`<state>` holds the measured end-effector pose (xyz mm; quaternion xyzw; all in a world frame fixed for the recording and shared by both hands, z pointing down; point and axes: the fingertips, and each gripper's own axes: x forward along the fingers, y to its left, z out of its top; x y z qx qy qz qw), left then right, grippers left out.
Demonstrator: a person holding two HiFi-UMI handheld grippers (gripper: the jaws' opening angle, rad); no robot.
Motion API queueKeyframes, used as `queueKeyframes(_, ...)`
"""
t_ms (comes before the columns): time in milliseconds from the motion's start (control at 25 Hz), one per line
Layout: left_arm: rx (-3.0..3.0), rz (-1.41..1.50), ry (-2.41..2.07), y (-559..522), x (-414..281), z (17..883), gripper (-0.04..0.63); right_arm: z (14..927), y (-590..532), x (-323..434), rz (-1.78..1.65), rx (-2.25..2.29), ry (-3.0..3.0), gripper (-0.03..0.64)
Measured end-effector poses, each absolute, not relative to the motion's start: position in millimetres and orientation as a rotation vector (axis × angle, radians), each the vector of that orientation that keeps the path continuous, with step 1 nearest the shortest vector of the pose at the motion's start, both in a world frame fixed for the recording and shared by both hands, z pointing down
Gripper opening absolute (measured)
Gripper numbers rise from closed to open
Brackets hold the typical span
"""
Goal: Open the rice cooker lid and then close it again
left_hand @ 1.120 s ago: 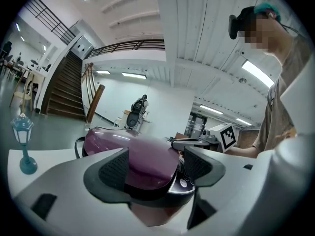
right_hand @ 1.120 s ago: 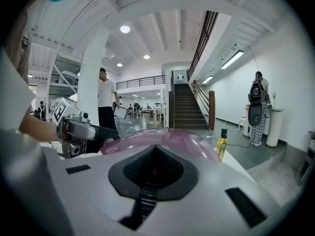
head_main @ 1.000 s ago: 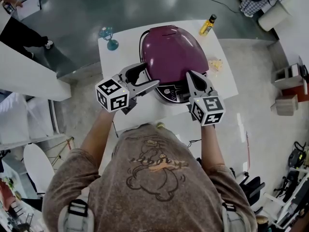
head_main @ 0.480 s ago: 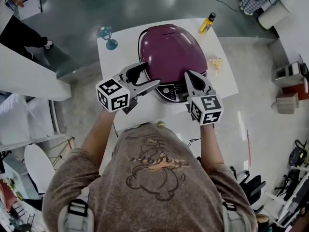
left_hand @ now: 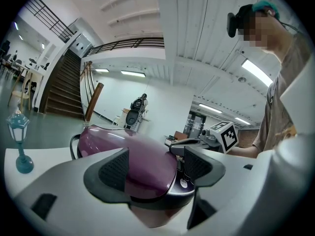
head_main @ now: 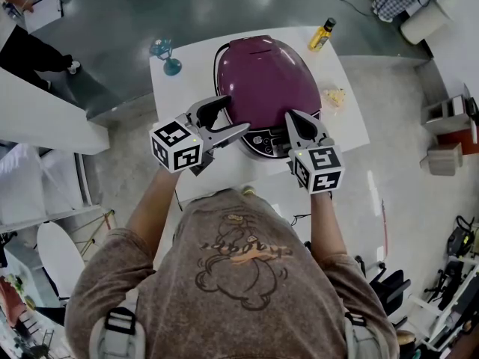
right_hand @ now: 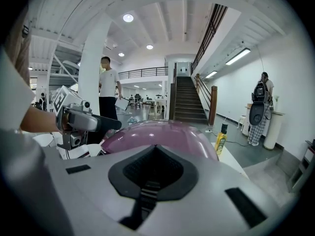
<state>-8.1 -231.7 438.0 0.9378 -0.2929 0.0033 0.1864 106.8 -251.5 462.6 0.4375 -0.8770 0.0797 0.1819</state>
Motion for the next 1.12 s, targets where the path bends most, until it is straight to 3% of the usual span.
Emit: queueKeyframes(1120, 2.602, -0.046, -0.785, -236.3, -2.0, 445.0, 0.348, 475.6, -252.7, 103.2, 0.324, 1.118, -2.307, 0.003)
